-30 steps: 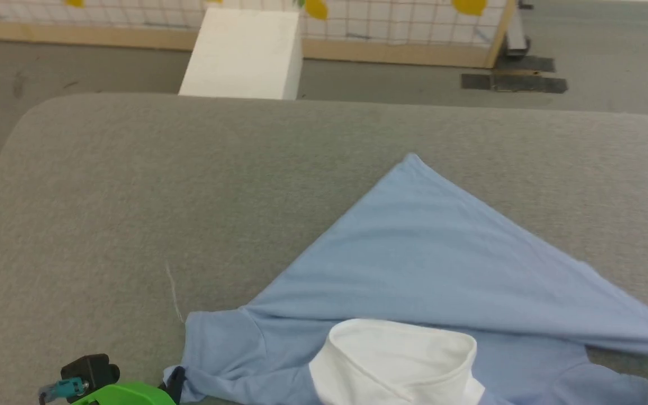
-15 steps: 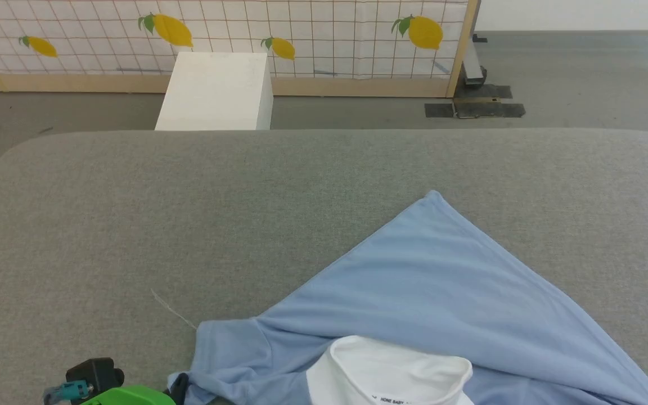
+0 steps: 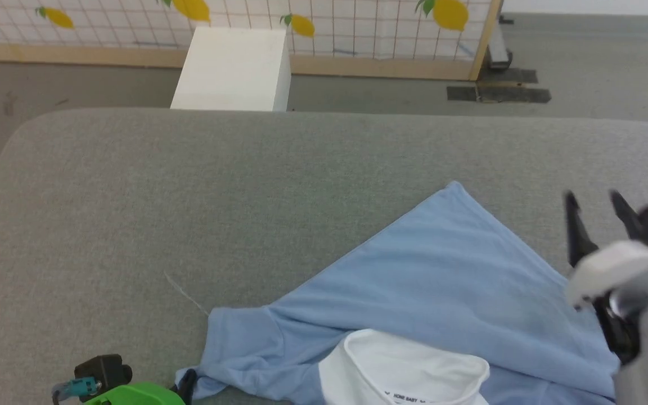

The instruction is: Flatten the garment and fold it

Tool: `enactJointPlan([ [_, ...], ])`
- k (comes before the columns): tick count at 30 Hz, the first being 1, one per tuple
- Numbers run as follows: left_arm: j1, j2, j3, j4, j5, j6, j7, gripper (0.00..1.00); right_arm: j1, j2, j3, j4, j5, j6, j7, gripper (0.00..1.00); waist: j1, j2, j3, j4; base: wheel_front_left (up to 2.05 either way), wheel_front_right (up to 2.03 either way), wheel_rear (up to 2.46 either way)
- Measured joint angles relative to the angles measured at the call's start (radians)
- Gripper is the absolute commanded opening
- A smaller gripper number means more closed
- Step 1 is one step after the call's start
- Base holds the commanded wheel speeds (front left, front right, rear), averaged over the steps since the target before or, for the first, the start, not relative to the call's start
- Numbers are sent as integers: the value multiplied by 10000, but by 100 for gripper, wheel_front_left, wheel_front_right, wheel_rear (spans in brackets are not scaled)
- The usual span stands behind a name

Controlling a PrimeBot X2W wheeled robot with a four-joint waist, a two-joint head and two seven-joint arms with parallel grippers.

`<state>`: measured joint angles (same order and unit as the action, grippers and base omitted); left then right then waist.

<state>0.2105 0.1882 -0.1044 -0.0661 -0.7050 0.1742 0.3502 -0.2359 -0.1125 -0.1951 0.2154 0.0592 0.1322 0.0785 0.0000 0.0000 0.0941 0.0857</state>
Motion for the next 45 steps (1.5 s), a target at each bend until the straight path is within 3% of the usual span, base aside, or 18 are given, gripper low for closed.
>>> enactJointPlan([
  [3, -154, -46, -46, 54, 0, -65, -59, 0, -1004, -224, 830, 832, 178, 0, -499, 100, 0, 0, 266, 148, 0, 0, 0],
  [7, -485, -155, -127, 224, -4, -163, -150, 0, -2251, -525, 1722, 2238, 395, 2, -253, 100, 0, 0, 663, 420, 0, 0, 0],
  [15, -1034, -343, -322, 573, -65, -420, -397, 0, -4222, -740, 2399, 4600, 504, 2, 2573, 100, 0, 0, 1482, 1109, 0, 0, 0],
  [23, -1463, -583, -477, 851, -109, -683, -700, 0, -5255, -821, 2142, 5511, 173, 0, 4913, 100, 1, 0, 2164, 1723, 0, 0, 0],
  [24, -1505, -606, -495, 890, -113, -690, -702, 0, -5385, -830, 2077, 5540, 109, 0, 5219, 86, 1, 0, 2230, 1789, 0, 0, 0],
  [25, -1534, -623, -516, 903, -136, -694, -708, 0, -5521, -848, 2050, 5540, 42, 0, 5515, 54, 1, 0, 2290, 1850, 0, 0, 0],
  [26, -1559, -633, -529, 918, -157, -736, -757, 0, -5620, -849, 2013, 5521, -13, 0, 5699, 36, 1, 0, 2341, 1901, 0, 0, 0],
  [27, -1567, -639, -537, 930, -169, -767, -788, 0, -5663, -849, 1969, 5499, -59, 0, 5818, 27, 1, 0, 2375, 1935, 0, 0, 0],
  [28, -1569, -642, -545, 951, -169, -769, -790, 0, -5675, -836, 1923, 5463, -104, 2, 5931, 0, 1, 0, 2400, 1963, 0, 0, 0],
  [29, -1587, -642, -545, 976, -169, -769, -792, 0, -5670, -792, 1894, 5409, -153, 2, 5983, 0, 1, 0, 2395, 1969, 0, 0, 0],
  [33, -1611, -621, -529, 1078, -169, -767, -790, 0, -5217, -600, 1540, 5005, -286, 2, 5273, 0, 2, 0, 2256, 1925, 0, 0, 0],
  [45, -790, -79, -290, 872, -111, -449, -685, 0, -1732, 111, 963, 2683, 596, 0, 445, 0, 2, 0, 879, 1241, 0, 0, 0],
])
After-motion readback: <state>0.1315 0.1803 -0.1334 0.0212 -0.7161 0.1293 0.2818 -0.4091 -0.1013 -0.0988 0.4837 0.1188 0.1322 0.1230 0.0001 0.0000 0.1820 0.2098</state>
